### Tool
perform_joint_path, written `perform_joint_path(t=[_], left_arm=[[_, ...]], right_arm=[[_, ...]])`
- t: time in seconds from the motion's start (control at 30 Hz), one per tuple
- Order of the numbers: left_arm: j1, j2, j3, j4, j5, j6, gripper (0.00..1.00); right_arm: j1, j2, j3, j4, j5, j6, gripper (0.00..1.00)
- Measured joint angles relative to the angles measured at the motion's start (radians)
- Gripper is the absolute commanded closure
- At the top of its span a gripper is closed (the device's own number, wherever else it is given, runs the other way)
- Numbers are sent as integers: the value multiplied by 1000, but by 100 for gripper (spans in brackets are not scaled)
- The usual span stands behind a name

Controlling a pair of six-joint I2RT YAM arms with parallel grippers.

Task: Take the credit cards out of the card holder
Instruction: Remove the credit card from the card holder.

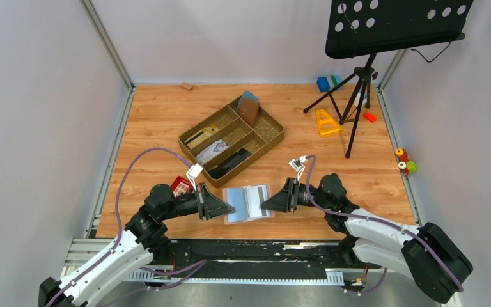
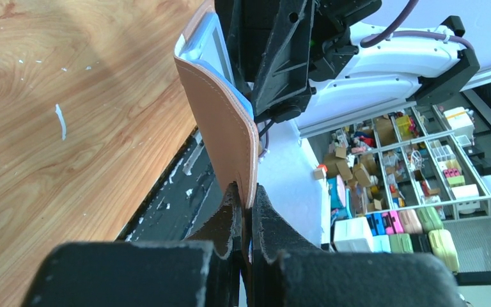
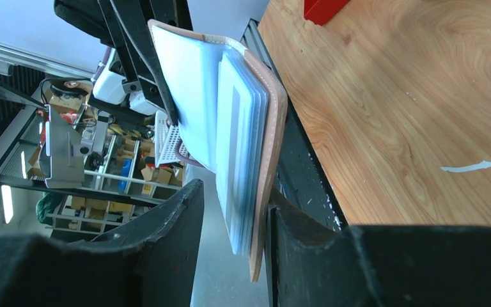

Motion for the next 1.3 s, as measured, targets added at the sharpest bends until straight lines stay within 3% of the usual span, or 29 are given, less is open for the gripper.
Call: perform_joint_path(t=[0.17, 0.3, 0.4, 0.53, 0.6, 0.77, 0.87, 1.07, 1.3], left_arm=[[0, 5, 0, -11, 0, 10, 100], [0, 38, 17, -32, -6, 42, 85], [0, 57, 45, -106, -49, 91, 81], [0, 69, 52, -204, -152, 163, 34], [0, 82, 66, -307, -245, 184, 27], [2, 119, 121, -506, -439, 238, 28], [2, 109, 121, -522, -452, 254, 38], [2, 94, 121, -398, -306, 270, 62], [2, 210, 122, -189, -133, 245, 68]], right_arm=[[12, 42, 0, 19, -5, 6, 77], [16, 56, 0, 22, -4, 10, 99], [16, 39, 10, -23, 17, -15, 100], [17, -22, 32, -158, 78, -69, 100], [17, -56, 45, -240, 114, -104, 100], [17, -74, 89, -406, 198, -174, 100], [17, -67, 94, -455, 233, -192, 100], [17, -11, 94, -468, 247, -201, 100], [17, 23, 102, -400, 180, -196, 100]])
